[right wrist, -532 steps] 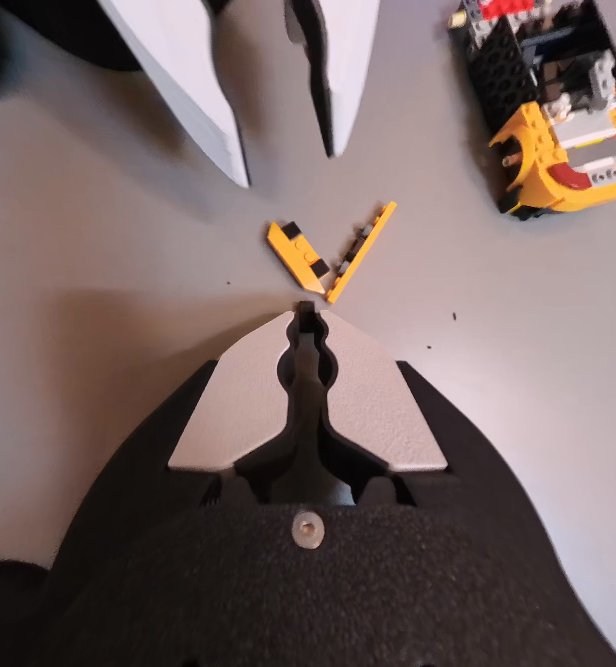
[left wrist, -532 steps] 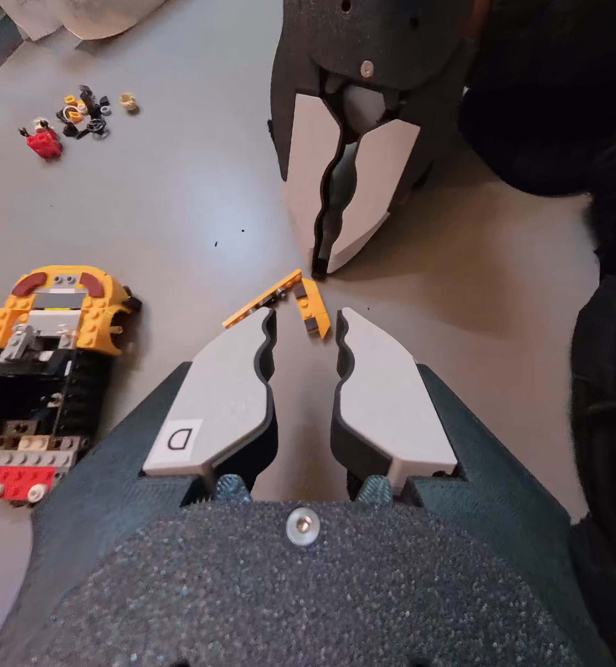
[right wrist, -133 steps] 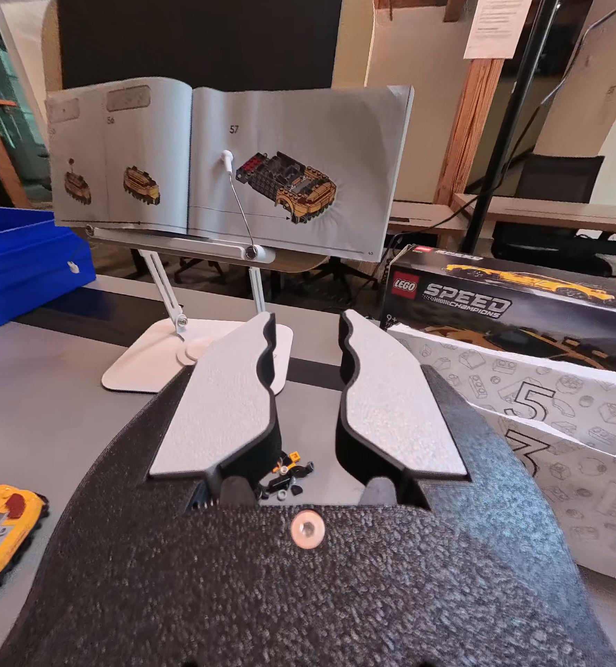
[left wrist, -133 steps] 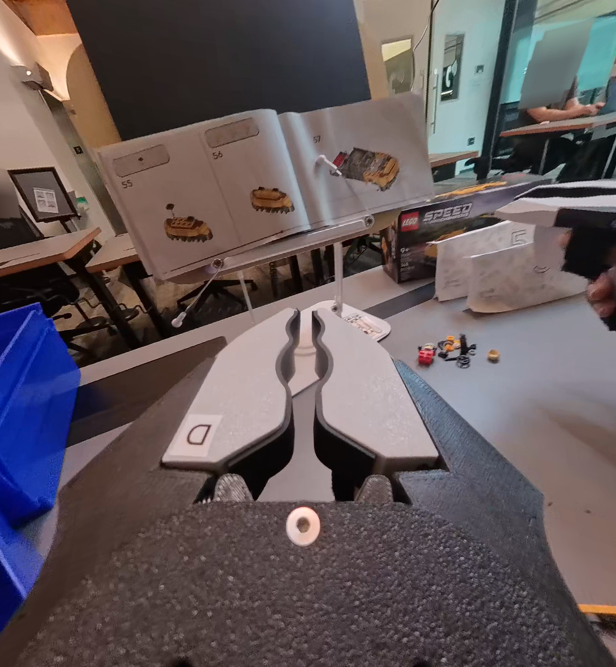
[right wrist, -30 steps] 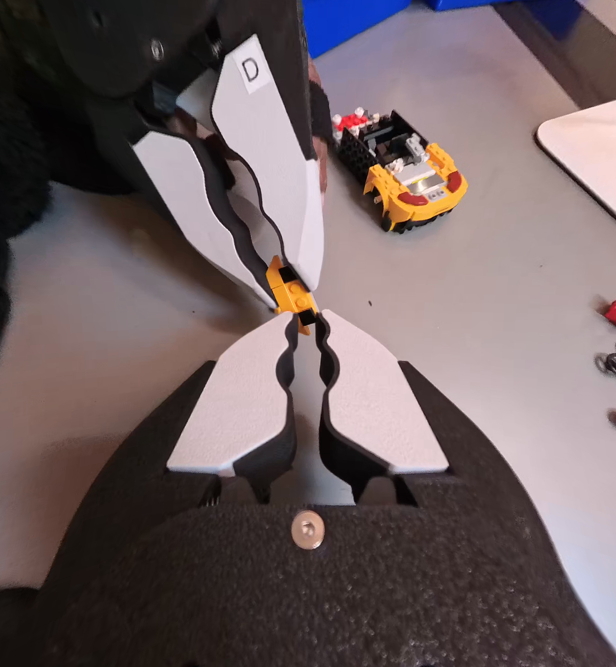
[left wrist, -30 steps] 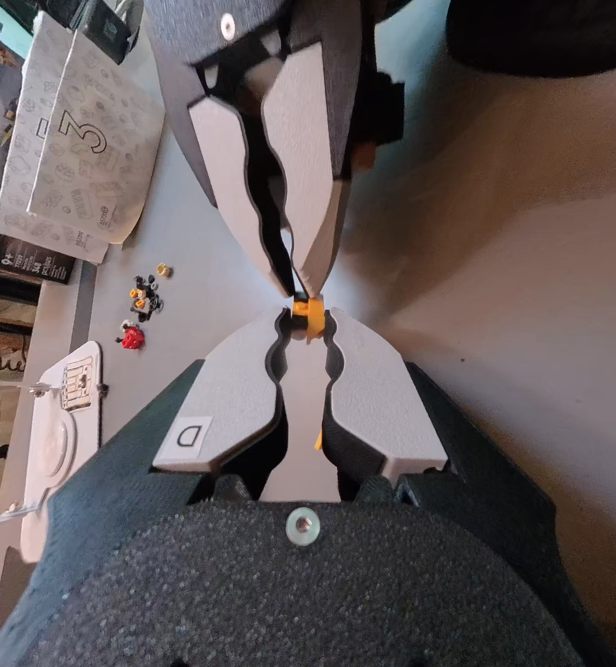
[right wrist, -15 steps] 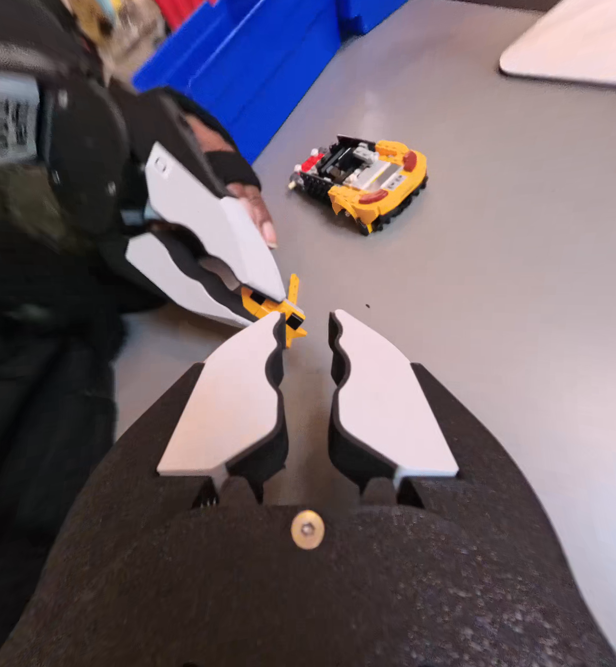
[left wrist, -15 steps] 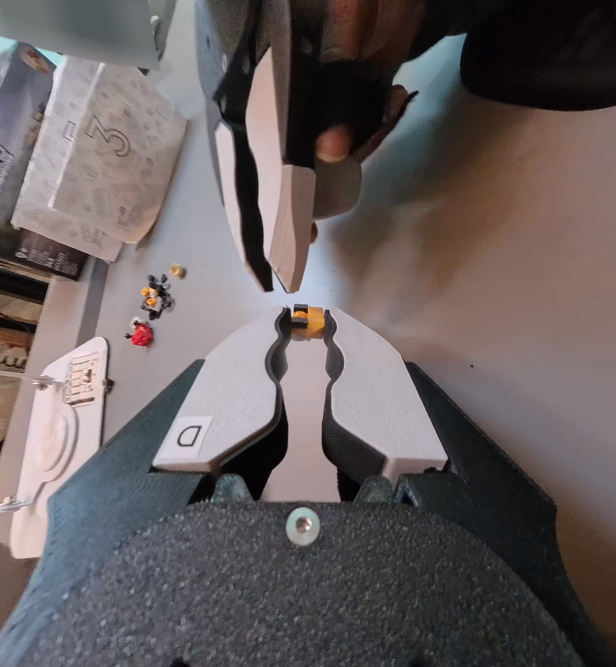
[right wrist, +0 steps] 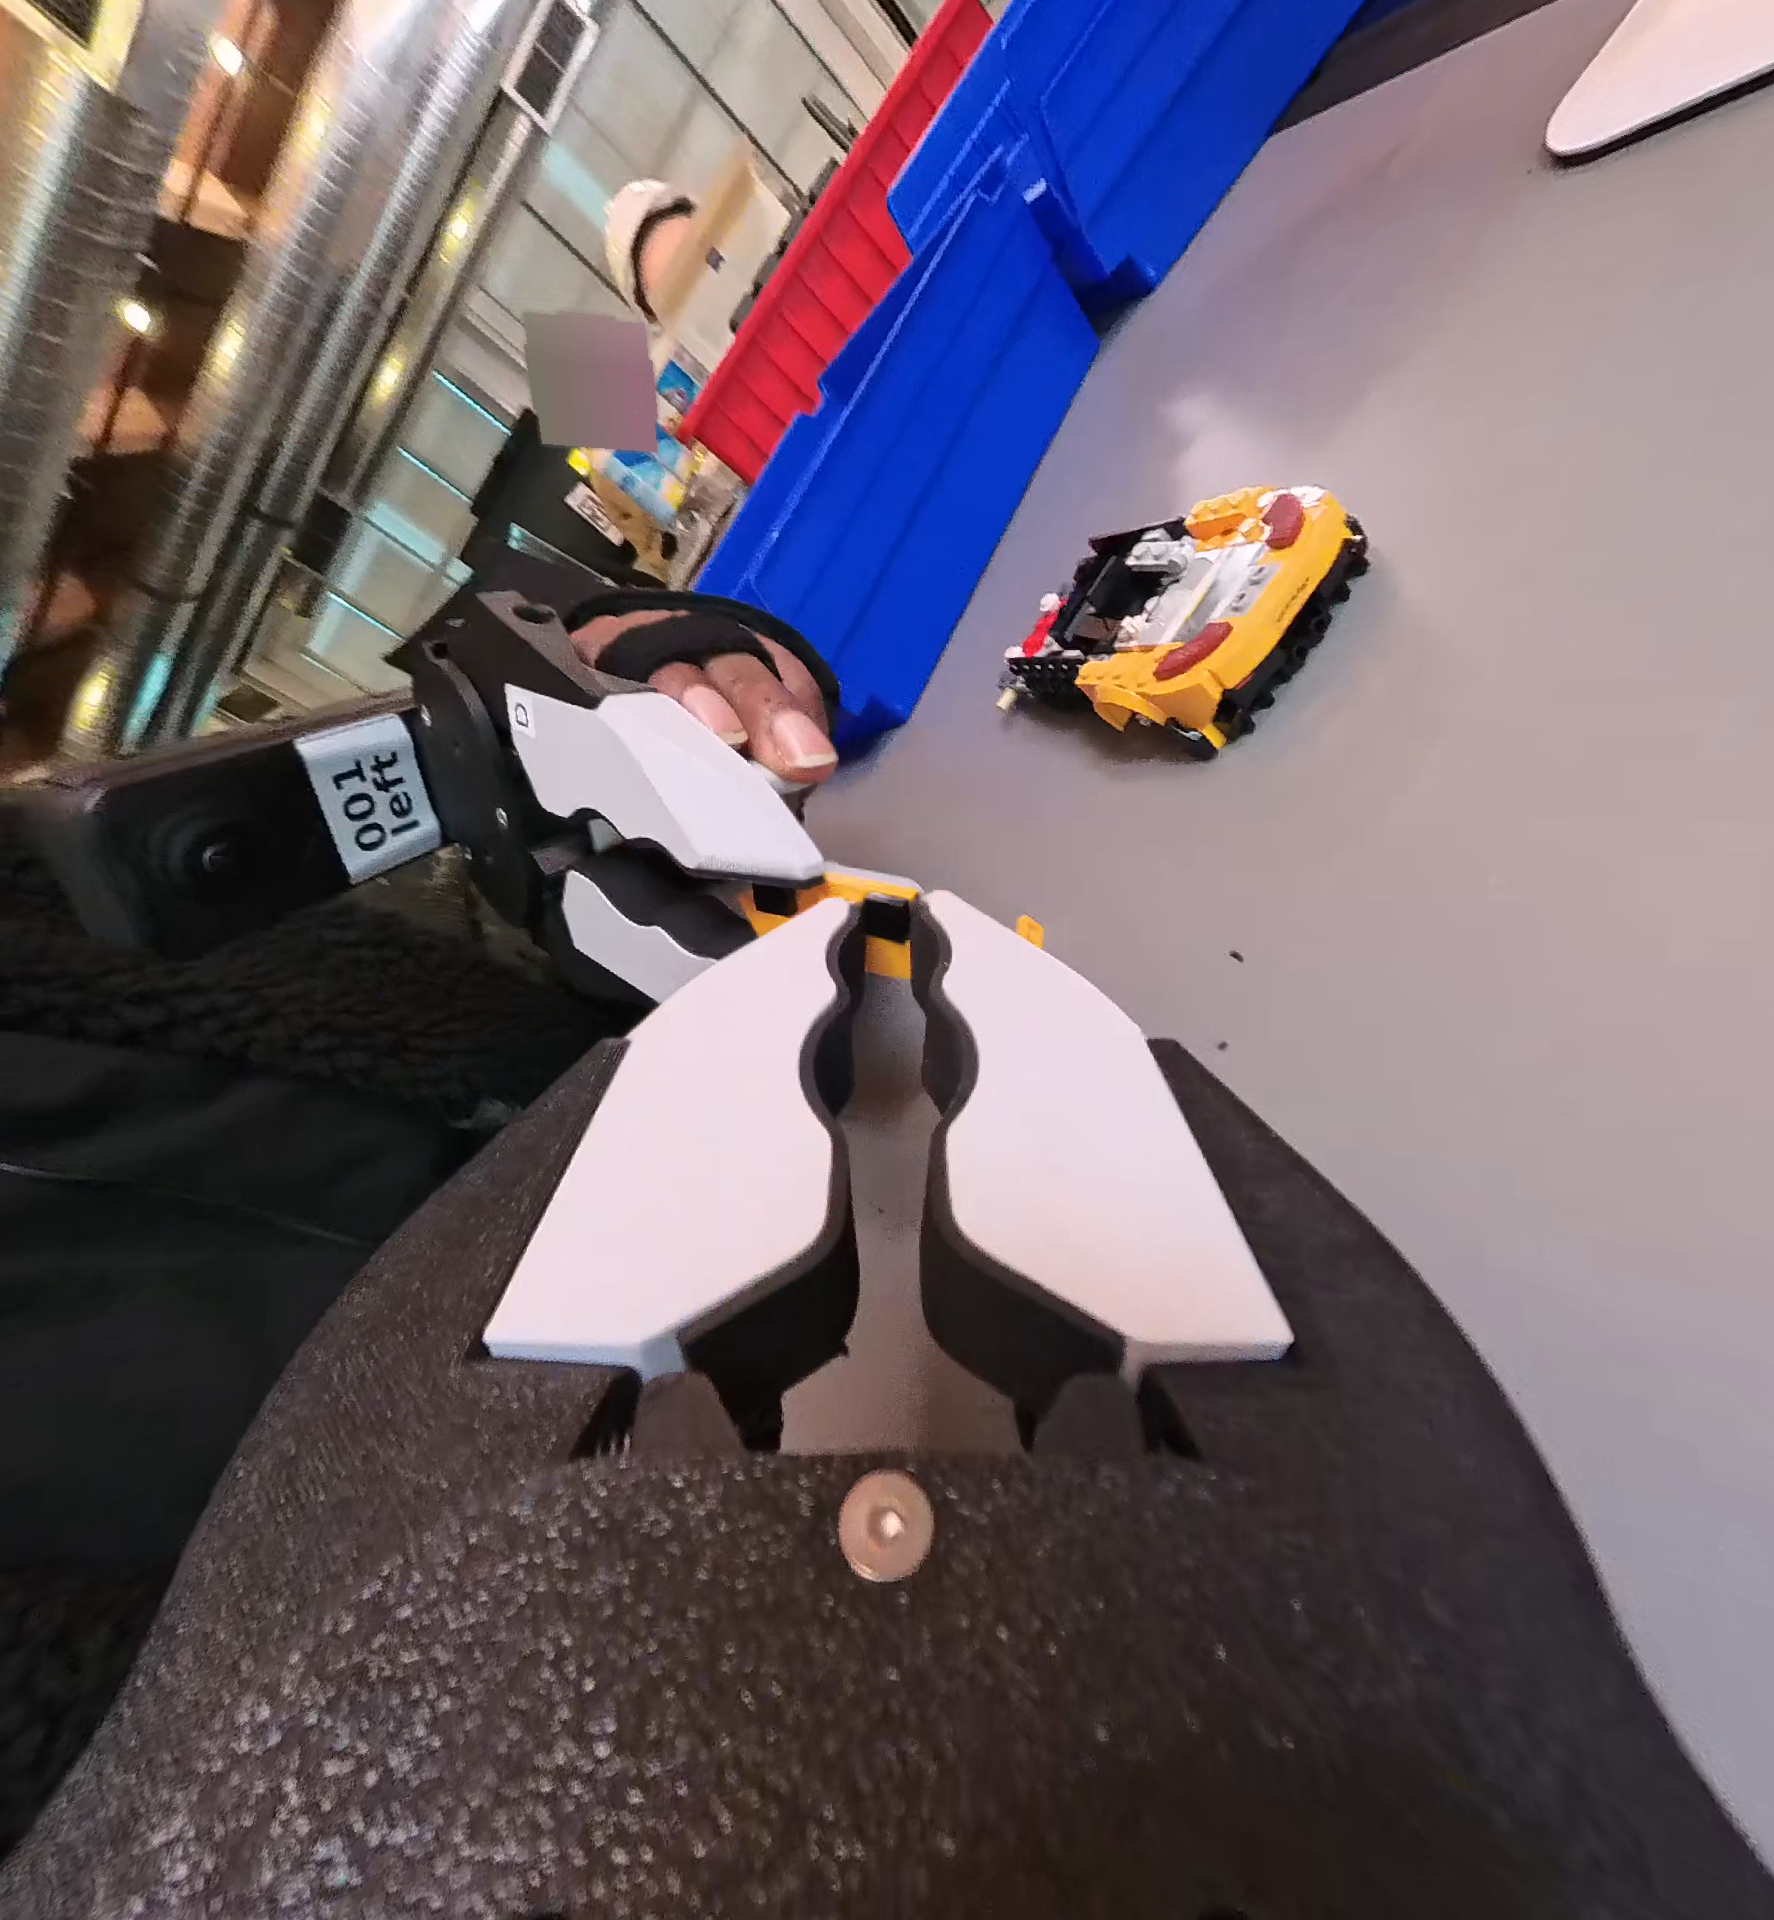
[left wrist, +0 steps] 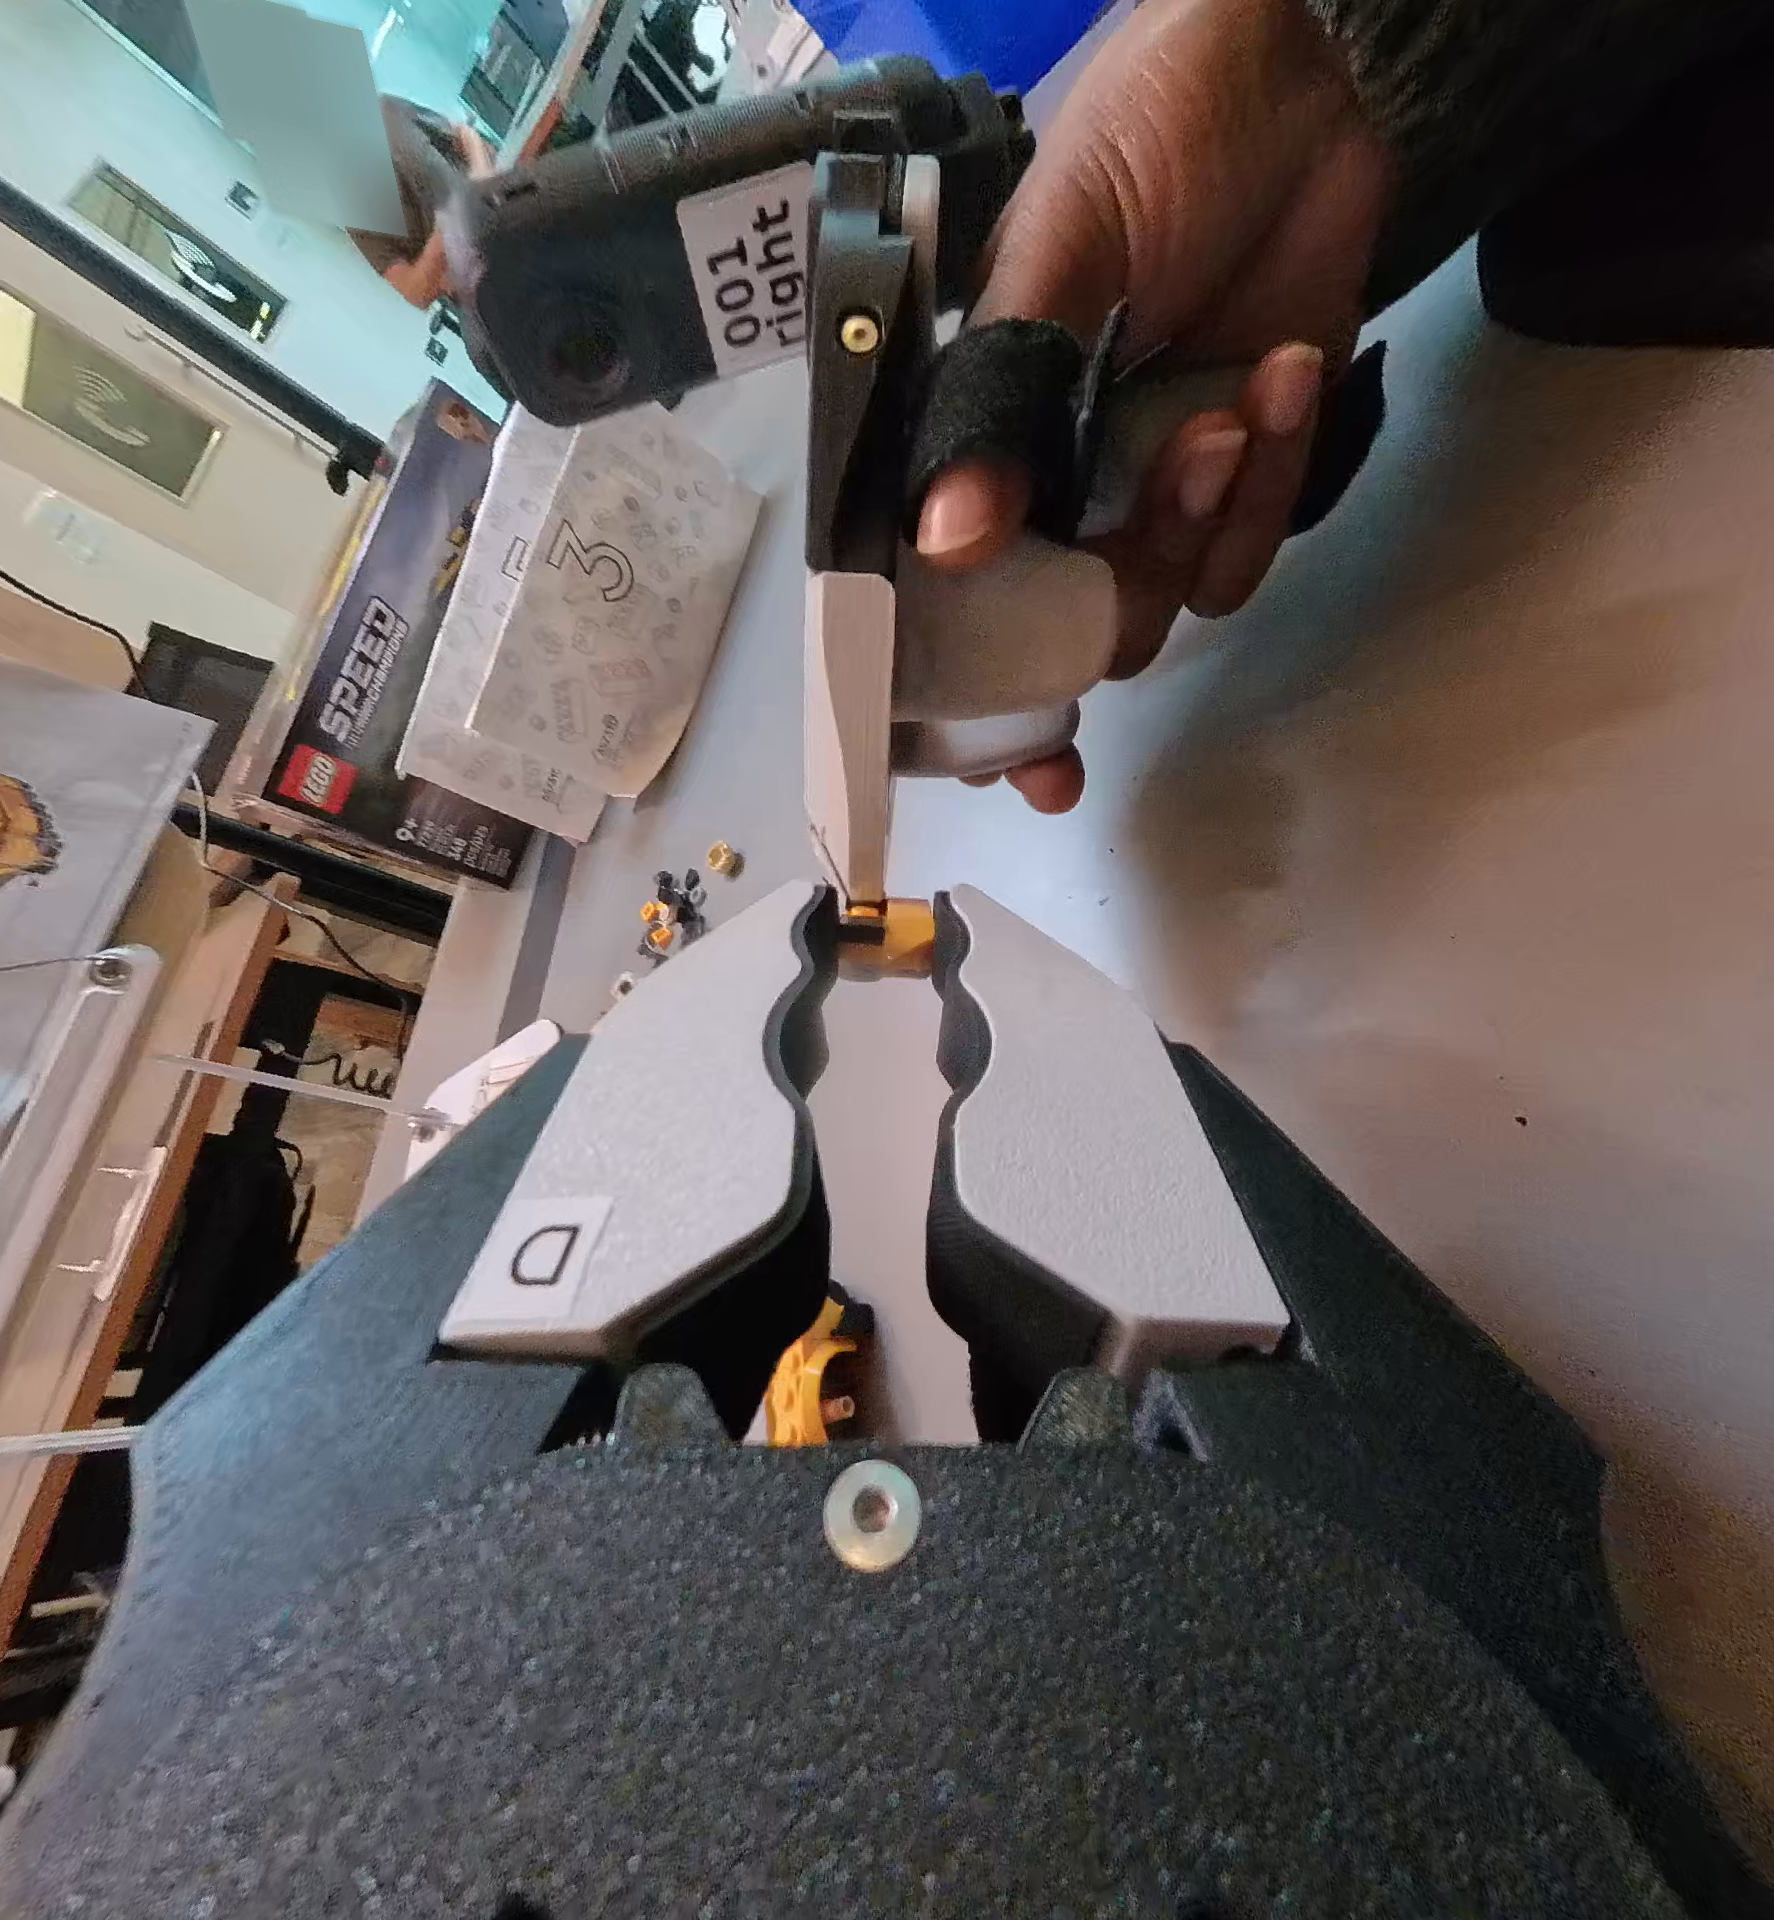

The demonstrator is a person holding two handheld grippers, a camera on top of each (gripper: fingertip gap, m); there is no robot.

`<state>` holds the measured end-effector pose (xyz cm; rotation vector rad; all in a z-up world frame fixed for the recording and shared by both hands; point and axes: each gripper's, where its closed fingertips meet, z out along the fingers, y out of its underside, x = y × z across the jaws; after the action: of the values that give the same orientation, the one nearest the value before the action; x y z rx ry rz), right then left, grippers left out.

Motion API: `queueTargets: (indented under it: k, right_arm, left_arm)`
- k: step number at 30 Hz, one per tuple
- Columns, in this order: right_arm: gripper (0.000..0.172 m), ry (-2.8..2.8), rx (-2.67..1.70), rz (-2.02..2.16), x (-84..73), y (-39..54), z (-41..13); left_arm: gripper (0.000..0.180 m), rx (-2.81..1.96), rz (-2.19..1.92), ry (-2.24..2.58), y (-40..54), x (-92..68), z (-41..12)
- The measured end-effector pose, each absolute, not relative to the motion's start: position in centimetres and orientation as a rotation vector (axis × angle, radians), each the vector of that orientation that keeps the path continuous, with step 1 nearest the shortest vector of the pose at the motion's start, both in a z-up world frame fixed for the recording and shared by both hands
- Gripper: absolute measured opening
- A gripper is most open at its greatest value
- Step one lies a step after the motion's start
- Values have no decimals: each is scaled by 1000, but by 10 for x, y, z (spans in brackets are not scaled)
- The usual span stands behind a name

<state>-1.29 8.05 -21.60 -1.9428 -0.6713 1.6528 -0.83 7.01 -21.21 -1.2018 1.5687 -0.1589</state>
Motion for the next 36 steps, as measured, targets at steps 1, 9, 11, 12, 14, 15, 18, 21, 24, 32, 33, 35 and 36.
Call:
queueTargets:
  k: [1,9,11,12,14,15,18,21,24,32,33,35,36]
  right_arm:
    - [8,-662,-1930,1673,-13,80,-214]
    - [8,-641,-1855,1824,-17,71,-202]
    - [7,-647,-1821,1842,-17,70,-198]
    - [7,-659,-1804,1836,-17,69,-197]
    - [6,-680,-1770,1803,-17,70,-193]
    - [6,-685,-1756,1787,-17,71,-191]
    - [5,-702,-1724,1730,-16,72,-188]
    - [0,-709,-1683,1644,-10,78,-183]
    - [0,-846,-1655,1452,-15,72,-183]
    - [26,-861,-1695,1449,-15,76,-191]
    - [27,-918,-1651,1426,-14,73,-190]
    - [31,-1101,-1548,1308,-10,64,-191]
    - [32,-1176,-1509,1242,-10,60,-194]
  left_arm:
    - [17,-1188,-159,1564,69,-8,-210]
    - [17,-1073,-183,1549,57,-4,-195]
    - [17,-1060,-210,1533,55,-4,-190]
    - [17,-1060,-223,1524,55,-4,-188]
    - [17,-1069,-256,1495,56,-5,-184]
    - [17,-1079,-281,1479,56,-5,-182]
    - [17,-1119,-346,1439,59,-7,-179]
    - [17,-1207,-424,1404,64,-9,-180]
    - [17,-1244,-471,1378,66,-9,-181]
    - [17,-1268,-577,1377,63,-9,-182]
    - [17,-1284,-653,1369,60,-8,-181]
    - [17,-1321,-823,1345,55,-9,-178]
    - [17,-1330,-904,1335,52,-10,-176]
